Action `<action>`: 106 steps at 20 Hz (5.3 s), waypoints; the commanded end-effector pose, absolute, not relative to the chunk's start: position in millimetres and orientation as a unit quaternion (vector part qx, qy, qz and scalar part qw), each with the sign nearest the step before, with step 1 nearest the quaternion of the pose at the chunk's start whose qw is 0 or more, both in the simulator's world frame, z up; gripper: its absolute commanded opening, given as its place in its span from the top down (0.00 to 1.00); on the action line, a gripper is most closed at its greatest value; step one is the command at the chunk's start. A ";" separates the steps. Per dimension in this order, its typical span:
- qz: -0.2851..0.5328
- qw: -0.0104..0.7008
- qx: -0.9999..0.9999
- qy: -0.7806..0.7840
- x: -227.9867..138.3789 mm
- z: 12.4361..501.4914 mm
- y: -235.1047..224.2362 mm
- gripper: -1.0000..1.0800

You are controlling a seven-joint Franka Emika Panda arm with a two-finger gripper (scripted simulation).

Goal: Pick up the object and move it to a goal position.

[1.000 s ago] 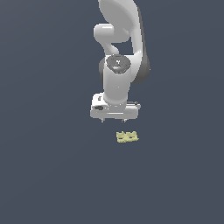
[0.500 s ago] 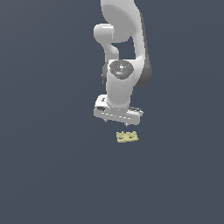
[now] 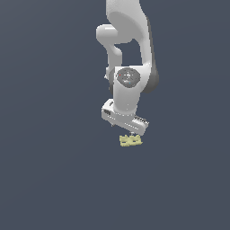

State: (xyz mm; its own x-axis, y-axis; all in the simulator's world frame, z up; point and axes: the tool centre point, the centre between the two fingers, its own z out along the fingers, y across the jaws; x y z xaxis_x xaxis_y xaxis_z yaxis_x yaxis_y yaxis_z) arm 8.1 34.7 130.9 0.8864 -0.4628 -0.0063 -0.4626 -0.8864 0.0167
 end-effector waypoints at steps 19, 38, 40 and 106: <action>-0.004 0.002 0.874 -0.486 14.5 96.3 64.0 0.04; -0.001 0.000 0.759 -0.651 17.7 70.7 84.7 0.04; 0.000 0.000 0.753 -0.658 17.8 69.6 85.6 0.04; 0.000 0.000 0.746 -0.666 -121.5 87.9 181.1 1.00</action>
